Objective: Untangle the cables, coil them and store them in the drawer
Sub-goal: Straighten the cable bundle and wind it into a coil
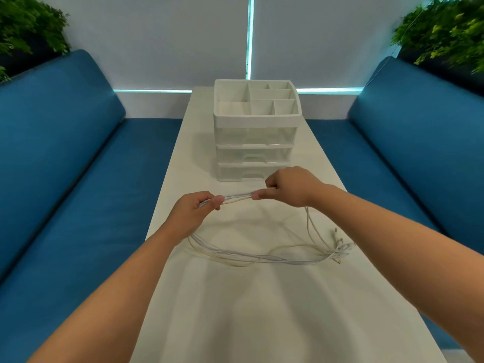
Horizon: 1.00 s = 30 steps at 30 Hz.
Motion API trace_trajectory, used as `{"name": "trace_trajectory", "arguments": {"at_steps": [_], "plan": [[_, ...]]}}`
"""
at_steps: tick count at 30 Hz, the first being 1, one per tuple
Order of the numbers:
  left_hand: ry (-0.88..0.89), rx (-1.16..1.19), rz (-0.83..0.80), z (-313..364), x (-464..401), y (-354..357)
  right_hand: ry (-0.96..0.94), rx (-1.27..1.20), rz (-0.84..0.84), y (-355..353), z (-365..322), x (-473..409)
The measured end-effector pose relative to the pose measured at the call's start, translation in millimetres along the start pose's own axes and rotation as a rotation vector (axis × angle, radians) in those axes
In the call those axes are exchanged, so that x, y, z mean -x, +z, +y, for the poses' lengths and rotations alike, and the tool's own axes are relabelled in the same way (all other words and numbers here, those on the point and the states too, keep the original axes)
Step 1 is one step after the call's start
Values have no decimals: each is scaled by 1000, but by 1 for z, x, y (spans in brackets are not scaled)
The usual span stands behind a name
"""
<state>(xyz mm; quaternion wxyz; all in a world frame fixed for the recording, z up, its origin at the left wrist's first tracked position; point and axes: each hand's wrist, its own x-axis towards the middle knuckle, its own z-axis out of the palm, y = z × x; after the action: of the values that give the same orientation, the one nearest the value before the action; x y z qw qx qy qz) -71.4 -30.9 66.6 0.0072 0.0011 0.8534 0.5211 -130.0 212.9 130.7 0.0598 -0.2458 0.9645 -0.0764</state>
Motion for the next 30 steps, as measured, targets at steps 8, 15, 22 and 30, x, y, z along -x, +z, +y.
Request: {"name": "trace_trajectory", "arguments": {"at_steps": [8,15,22,30], "plan": [[-35,-42,0,-5,1,-4,-30,-453,-137,15,16,19],[-77,-78,4,-10,-2,4,91,-482,-17,25,16,13],[77,-511,86,2,-16,6,12,-558,-41,29,4,10],[209,-589,-85,62,-25,56,-74,-483,31,19,-4,13]]}}
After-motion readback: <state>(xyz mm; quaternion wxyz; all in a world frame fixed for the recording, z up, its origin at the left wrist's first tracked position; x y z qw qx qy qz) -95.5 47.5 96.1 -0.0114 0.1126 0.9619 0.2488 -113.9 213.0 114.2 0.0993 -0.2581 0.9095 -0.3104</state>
